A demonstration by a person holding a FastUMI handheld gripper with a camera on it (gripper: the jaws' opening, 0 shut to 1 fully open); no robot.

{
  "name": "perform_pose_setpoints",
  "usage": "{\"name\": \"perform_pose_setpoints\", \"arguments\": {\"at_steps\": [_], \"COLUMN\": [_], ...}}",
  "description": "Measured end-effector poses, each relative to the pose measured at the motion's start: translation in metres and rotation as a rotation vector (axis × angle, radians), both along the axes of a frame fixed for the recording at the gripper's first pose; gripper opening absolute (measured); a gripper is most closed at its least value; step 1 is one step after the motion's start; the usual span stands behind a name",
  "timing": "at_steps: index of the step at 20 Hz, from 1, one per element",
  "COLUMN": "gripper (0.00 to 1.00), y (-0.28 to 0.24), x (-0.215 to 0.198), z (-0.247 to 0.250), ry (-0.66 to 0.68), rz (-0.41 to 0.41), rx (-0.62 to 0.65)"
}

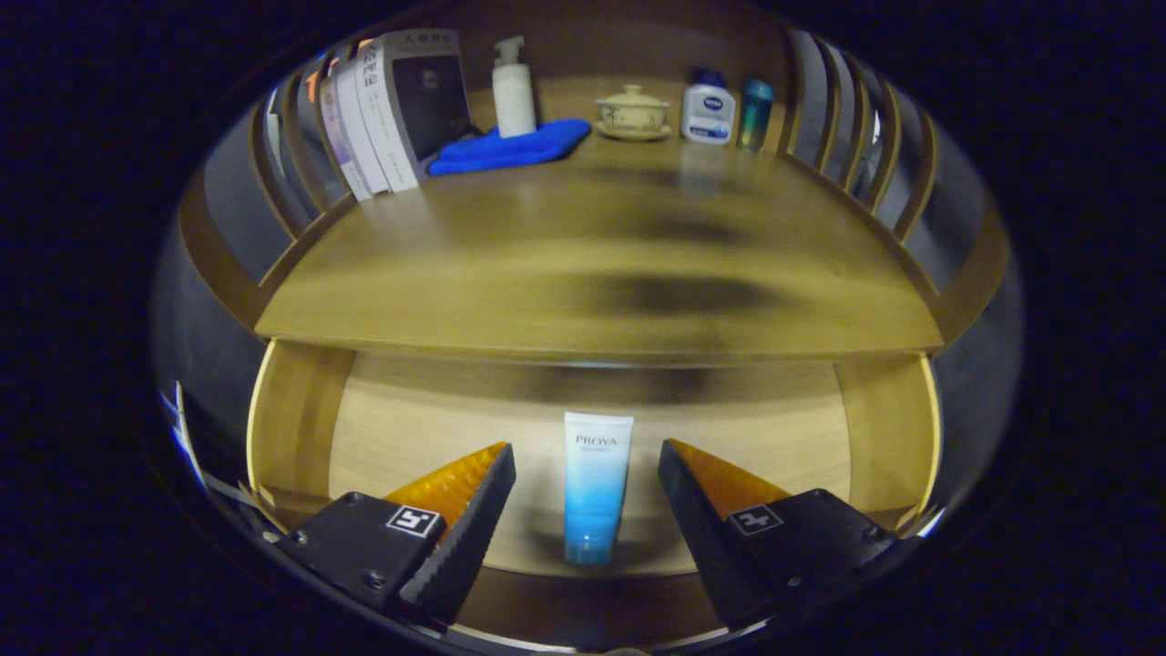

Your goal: Pull open the drawer, take out the items inside it, and place them on the countertop above the cabinet.

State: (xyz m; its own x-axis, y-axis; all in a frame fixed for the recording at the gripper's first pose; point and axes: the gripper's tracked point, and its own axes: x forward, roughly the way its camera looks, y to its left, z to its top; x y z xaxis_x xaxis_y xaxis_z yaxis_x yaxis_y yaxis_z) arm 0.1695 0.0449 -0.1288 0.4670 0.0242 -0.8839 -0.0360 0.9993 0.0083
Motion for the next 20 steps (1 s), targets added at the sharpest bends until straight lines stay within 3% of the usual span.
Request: {"name": "perform_pose_setpoints", "arguments": {"at_steps": [8,9,15,20], "gripper": [0.95,0.92,0.51,0.47], "y": [-0.006,-0.004,-0.005,-0.003], "x": [-0.016,-0.018,-0.02,-0.028], "z": [-0.033,-0.036,-0.043,-0.028], "ry": [0.169,0.178,0.193,0.149], "rz": [-0.021,-0.024,-0.029,-0.002], "rx": [-0.046,-0.044,-0.042,-0.007]}}
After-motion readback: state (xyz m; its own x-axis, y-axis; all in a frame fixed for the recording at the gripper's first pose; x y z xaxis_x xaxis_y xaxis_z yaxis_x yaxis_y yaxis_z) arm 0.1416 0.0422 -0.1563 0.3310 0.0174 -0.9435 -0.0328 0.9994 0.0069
